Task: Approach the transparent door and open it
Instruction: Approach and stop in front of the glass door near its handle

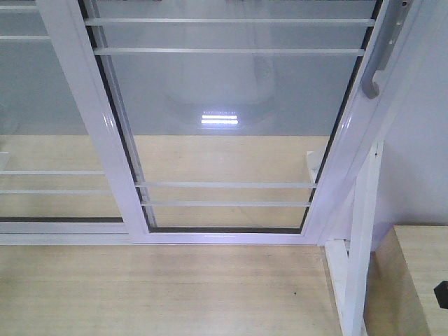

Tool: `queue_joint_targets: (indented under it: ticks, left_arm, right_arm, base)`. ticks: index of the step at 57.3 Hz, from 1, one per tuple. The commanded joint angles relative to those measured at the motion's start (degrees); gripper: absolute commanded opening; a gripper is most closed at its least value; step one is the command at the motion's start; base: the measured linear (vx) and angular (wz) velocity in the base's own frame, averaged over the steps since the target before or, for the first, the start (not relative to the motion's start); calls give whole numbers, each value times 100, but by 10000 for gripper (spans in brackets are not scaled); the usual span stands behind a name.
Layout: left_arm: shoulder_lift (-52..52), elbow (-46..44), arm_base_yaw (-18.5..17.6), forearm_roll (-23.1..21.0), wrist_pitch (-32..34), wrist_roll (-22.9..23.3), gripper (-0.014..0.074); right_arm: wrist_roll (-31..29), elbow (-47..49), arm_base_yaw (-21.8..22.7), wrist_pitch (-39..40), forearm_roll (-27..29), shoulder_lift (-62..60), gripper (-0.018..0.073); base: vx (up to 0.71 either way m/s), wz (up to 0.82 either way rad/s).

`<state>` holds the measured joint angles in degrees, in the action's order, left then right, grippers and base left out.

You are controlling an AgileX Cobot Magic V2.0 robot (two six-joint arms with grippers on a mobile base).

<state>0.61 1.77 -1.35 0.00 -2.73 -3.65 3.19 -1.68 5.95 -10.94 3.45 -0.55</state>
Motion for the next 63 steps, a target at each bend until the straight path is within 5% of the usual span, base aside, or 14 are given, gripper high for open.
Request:
queue_joint_targets:
  ticks: [1,63]
  left_arm:
    - [85,56,11,-32,485,9,3]
    - [85,56,11,-32,485,9,3]
  right_arm:
    - [-66,-31,19,476,-5,-91,-9]
    - [-66,-31,19,482,-5,-91,-9]
  base:
    - [13,1]
    - [6,0]
